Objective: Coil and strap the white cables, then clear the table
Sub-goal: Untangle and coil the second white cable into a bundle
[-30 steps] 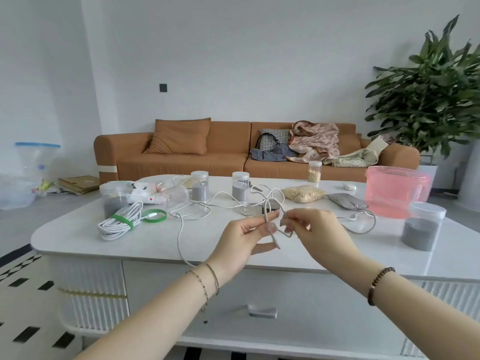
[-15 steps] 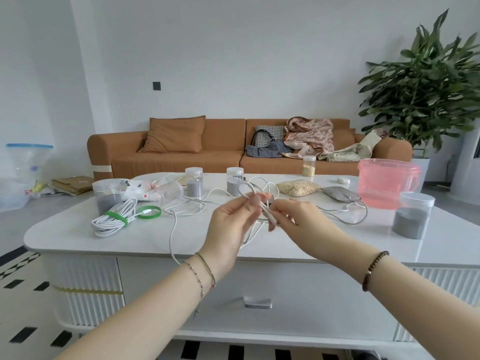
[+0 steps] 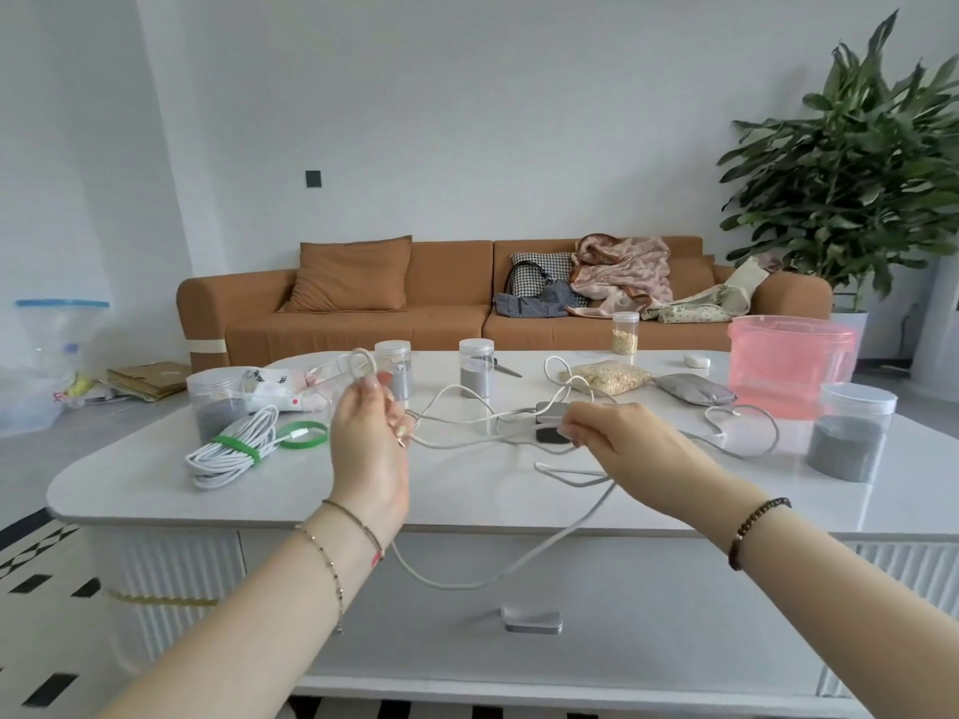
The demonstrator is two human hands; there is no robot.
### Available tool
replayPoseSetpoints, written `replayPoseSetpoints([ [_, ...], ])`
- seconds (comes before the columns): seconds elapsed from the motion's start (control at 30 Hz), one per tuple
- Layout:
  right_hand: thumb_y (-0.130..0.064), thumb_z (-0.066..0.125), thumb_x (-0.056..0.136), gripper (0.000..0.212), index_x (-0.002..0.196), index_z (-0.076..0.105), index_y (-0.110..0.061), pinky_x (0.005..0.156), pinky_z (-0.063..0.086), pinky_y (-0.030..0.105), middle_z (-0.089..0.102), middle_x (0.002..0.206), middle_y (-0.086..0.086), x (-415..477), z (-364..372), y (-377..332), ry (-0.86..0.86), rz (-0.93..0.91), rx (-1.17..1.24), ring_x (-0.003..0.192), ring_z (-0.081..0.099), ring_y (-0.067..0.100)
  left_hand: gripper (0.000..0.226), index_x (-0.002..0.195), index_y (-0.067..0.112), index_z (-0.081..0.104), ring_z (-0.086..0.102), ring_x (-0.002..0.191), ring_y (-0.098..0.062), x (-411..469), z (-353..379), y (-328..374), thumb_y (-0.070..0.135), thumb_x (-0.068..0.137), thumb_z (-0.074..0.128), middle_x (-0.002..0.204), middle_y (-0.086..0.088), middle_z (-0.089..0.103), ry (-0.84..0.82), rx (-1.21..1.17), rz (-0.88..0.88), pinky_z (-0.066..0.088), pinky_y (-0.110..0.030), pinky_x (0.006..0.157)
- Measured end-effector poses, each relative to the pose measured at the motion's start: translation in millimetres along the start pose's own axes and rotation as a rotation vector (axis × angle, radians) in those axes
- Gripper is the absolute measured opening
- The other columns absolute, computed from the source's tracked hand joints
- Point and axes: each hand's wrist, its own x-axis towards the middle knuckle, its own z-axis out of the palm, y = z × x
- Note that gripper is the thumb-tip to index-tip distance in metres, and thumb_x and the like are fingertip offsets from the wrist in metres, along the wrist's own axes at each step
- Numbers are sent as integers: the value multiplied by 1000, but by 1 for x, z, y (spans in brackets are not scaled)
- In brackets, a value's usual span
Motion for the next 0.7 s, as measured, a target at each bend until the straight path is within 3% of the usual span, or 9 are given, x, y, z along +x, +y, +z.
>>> replayPoseSetpoints([
  [0.17, -35, 49, 101, 18, 89, 59, -26, 67, 48, 42, 58, 80, -8, 4, 10, -13, 171, -52, -62, 75, 53, 17, 24, 89, 13, 53, 33, 48, -4, -15, 5, -17, 14, 108, 38, 73, 3, 39, -57, 136, -206, 29, -15, 43],
  [0.27, -46, 54, 96, 26, 85, 62, -23, 63, 45, 38, 57, 75, -6, 3, 8, -25, 218, -91, -23, 70, 51, 17, 24, 89, 13, 55, 44, 62, -9, -28, 6, -19, 16, 108, 41, 77, 2, 43, -190, 202, -309, 51, -21, 57],
  [0.33, -50, 57, 92, 28, 86, 66, -24, 62, 43, 31, 58, 77, -7, 0, 4, -30, 178, -138, -19, 69, 51, 13, 25, 86, 10, 54, 54, 70, -15, -36, 7, -18, 15, 107, 41, 78, -1, 47, -266, 172, -373, 62, -34, 75],
  [0.4, -46, 59, 94, 23, 90, 69, -26, 62, 42, 27, 57, 80, -10, -5, 3, -32, 90, -225, -54, 70, 51, 7, 26, 86, 7, 52, 63, 77, -21, -42, 8, -16, 14, 108, 40, 79, -5, 50, -305, 140, -407, 59, -45, 86],
  [0.5, -43, 65, 92, 17, 90, 73, -27, 59, 34, 14, 49, 78, -13, -10, 4, -31, 5, -282, -82, 69, 47, -7, 25, 89, 7, 52, 70, 87, -26, -43, 7, -12, 14, 108, 38, 81, -7, 57, -294, 102, -406, 57, -50, 88],
  [0.7, -38, 68, 91, 10, 91, 72, -29, 60, 31, 22, 46, 81, -10, -15, 4, -24, 22, -276, -110, 67, 45, -4, 20, 105, 8, 49, 71, 106, -31, -45, 1, -14, 23, 108, 37, 102, -7, 72, -422, 286, -416, 54, -58, 91],
])
